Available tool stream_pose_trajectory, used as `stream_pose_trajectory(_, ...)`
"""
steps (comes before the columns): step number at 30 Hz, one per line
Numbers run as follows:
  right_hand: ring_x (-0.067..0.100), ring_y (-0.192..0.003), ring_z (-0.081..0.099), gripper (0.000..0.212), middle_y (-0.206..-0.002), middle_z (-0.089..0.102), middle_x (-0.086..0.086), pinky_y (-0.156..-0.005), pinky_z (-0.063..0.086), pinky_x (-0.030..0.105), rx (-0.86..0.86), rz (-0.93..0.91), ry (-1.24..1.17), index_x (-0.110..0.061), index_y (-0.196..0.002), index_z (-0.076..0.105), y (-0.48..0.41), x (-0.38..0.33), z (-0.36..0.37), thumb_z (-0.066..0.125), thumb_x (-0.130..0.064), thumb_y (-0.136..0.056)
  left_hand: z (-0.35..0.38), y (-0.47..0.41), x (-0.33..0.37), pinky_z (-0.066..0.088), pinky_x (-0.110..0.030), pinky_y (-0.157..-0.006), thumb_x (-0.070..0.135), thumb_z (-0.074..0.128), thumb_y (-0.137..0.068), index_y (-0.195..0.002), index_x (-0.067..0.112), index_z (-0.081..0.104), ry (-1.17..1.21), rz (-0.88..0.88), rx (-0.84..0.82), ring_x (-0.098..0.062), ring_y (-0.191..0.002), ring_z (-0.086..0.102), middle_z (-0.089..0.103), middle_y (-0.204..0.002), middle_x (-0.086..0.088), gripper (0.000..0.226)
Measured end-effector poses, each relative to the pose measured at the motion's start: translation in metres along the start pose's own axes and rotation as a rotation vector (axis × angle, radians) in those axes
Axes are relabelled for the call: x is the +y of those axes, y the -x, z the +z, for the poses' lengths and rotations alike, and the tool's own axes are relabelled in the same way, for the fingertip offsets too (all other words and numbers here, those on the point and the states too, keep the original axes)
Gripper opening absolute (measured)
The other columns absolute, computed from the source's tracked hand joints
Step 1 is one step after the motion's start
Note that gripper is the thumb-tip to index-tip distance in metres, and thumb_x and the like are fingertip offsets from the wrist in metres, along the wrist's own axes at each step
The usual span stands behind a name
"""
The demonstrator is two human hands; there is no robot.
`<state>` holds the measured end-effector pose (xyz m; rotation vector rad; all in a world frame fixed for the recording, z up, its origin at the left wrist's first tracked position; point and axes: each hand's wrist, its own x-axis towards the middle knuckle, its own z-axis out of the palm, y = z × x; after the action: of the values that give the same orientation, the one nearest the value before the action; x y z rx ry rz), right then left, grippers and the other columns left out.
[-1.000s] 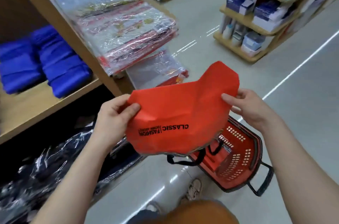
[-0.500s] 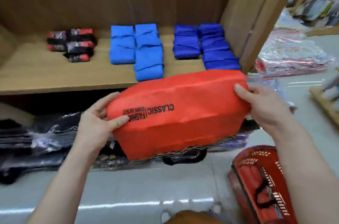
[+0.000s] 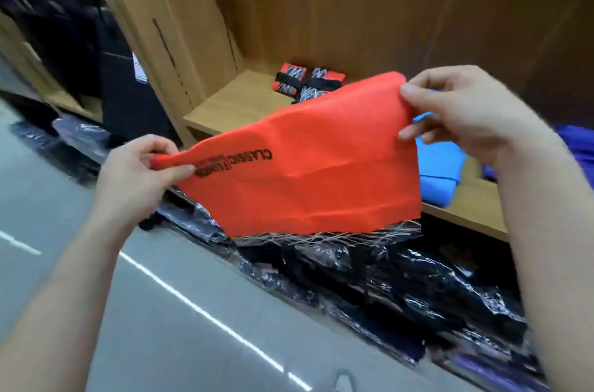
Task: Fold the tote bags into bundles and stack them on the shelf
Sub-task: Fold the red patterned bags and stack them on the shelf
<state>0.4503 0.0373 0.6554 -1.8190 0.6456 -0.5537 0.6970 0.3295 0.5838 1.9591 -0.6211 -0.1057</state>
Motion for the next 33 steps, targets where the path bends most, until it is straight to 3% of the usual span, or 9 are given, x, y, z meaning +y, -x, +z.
stream_pose_trajectory(6,0.028,-0.062,0.070,0.051,-0.074,0.053,0.014,-0.067,0.060,0.041,0.115,-0.153,-0.202,-0.012,-0.076,0.055,-0.061,-0.050,0.024,0.049,-0.060,-0.093,-0.025,-0.035,0.029,0.049,-0.022,-0.053,0.001,0.073,-0.080,-0.076,0.031,0.062,0.095,0.095,0.210,-0.005,-0.053,0.059,0.066,-0.061,0.014,0.032)
stream_pose_trajectory(8,0.025,-0.058,0.057,0.060,-0.065,0.047,0.010,-0.067,0.060,0.048,0.229,-0.211,-0.182,-0.012,-0.067,0.049,-0.078,-0.058,0.028,0.048,-0.069,-0.086,-0.026,-0.045,0.042,0.055,-0.020,-0.062,-0.006,0.062,-0.085,-0.086,0.027,0.064,0.307,0.115,0.217,-0.007,-0.064,0.066,0.070,-0.070,0.010,0.033)
stream_pose_trajectory(11,0.014,-0.049,0.027,0.065,-0.047,0.026,-0.007,-0.048,0.033,0.027,0.385,-0.366,-0.155,-0.019,-0.047,0.028,-0.095,-0.059,0.038,0.058,-0.067,-0.080,-0.027,-0.064,0.051,0.055,-0.026,-0.082,-0.005,0.047,-0.085,-0.093,0.015,0.067,0.623,0.087,0.197,-0.018,-0.081,0.068,0.071,-0.080,-0.001,0.029)
stream_pose_trajectory(13,0.010,-0.048,0.022,0.064,-0.043,0.024,-0.009,-0.050,0.022,0.025,0.414,-0.452,-0.126,-0.016,-0.042,0.035,-0.106,-0.051,0.042,0.066,-0.057,-0.080,-0.023,-0.081,0.052,0.055,-0.028,-0.083,-0.002,0.050,-0.089,-0.090,0.011,0.068,0.662,0.083,0.263,-0.017,-0.078,0.067,0.071,-0.077,-0.001,0.023)
stream_pose_trajectory(16,0.006,-0.054,0.041,0.045,-0.051,0.052,-0.002,-0.057,0.032,0.027,0.381,-0.467,-0.112,-0.017,-0.054,0.063,-0.120,-0.025,0.055,0.065,-0.053,-0.082,-0.012,-0.109,0.039,0.053,-0.020,-0.074,-0.010,0.059,-0.086,-0.085,0.019,0.069,0.585,0.150,0.323,-0.007,-0.067,0.062,0.070,-0.071,0.008,0.030)
stream_pose_trajectory(20,0.006,-0.079,0.061,0.043,-0.085,0.069,0.003,-0.074,0.045,0.023,0.232,-0.385,-0.105,-0.026,-0.073,0.070,-0.131,0.027,0.086,0.054,-0.065,-0.077,0.003,-0.153,0.004,0.047,-0.014,-0.066,-0.021,0.059,-0.079,-0.094,0.024,0.060,0.440,0.173,0.246,0.001,-0.064,0.053,0.062,-0.074,0.010,0.047)
stream_pose_trajectory(24,0.004,-0.105,0.056,0.087,-0.116,0.063,0.000,-0.095,0.036,0.010,0.179,-0.294,0.253,-0.014,-0.102,0.075,-0.133,0.089,0.126,0.056,-0.087,-0.058,0.031,-0.200,-0.048,0.050,-0.017,-0.065,-0.026,0.054,-0.077,-0.100,0.025,0.052,0.334,0.065,0.121,-0.003,-0.069,0.061,0.066,-0.074,0.008,0.057)
stream_pose_trajectory(28,0.013,-0.126,0.047,0.115,-0.135,0.051,-0.002,-0.110,0.028,0.022,0.041,-0.046,0.421,-0.010,-0.124,0.065,-0.133,0.126,0.156,0.057,-0.092,-0.044,0.054,-0.241,-0.100,0.051,-0.026,-0.087,0.011,0.078,-0.079,-0.101,0.023,0.066,0.099,-0.122,-0.126,-0.018,-0.093,0.064,0.070,-0.099,-0.002,0.028)
stream_pose_trajectory(33,0.024,-0.120,0.047,0.087,-0.128,0.059,0.000,-0.103,0.031,0.028,0.146,0.013,0.680,-0.007,-0.116,0.070,-0.133,0.145,0.179,0.060,-0.075,-0.062,0.067,-0.277,-0.133,0.048,-0.034,-0.079,0.043,0.067,-0.087,-0.109,0.012,0.072,-0.386,0.098,-0.274,-0.029,-0.095,0.063,0.073,-0.098,-0.006,0.038)
